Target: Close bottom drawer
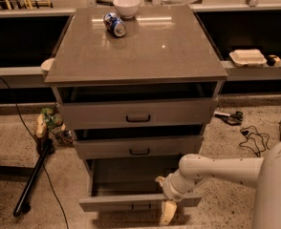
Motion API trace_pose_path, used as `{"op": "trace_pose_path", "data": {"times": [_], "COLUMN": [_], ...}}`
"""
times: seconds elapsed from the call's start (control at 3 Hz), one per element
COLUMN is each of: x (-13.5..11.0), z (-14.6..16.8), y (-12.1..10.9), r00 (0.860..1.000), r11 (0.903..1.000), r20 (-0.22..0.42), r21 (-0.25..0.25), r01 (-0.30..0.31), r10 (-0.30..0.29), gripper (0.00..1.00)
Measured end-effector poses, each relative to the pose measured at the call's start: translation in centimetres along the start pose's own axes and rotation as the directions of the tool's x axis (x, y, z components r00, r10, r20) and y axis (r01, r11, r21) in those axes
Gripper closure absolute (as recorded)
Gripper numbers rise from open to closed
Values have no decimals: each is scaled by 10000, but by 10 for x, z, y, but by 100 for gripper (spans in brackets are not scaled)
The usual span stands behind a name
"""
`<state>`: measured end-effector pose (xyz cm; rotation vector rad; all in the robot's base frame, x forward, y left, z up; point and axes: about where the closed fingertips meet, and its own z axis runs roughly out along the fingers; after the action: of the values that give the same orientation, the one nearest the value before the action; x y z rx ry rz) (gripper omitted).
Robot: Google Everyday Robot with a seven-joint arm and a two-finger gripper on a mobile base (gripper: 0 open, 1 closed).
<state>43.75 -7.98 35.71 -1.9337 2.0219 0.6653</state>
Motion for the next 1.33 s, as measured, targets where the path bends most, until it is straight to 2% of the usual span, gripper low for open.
{"op": "trace_pose_path", "data": {"times": [0.67,1.0,1.33], "x": [58,80,96], "z": [52,69,85], "y": [-9,1,8], "r00": [9957,9924,9929], "r11": [9968,9952,9957], "r20": [596,962,1072], "r21": [-331,-527,-720], "r01": [724,819,589], "r10": [-703,-766,-510], "gripper": [0,19,42]}}
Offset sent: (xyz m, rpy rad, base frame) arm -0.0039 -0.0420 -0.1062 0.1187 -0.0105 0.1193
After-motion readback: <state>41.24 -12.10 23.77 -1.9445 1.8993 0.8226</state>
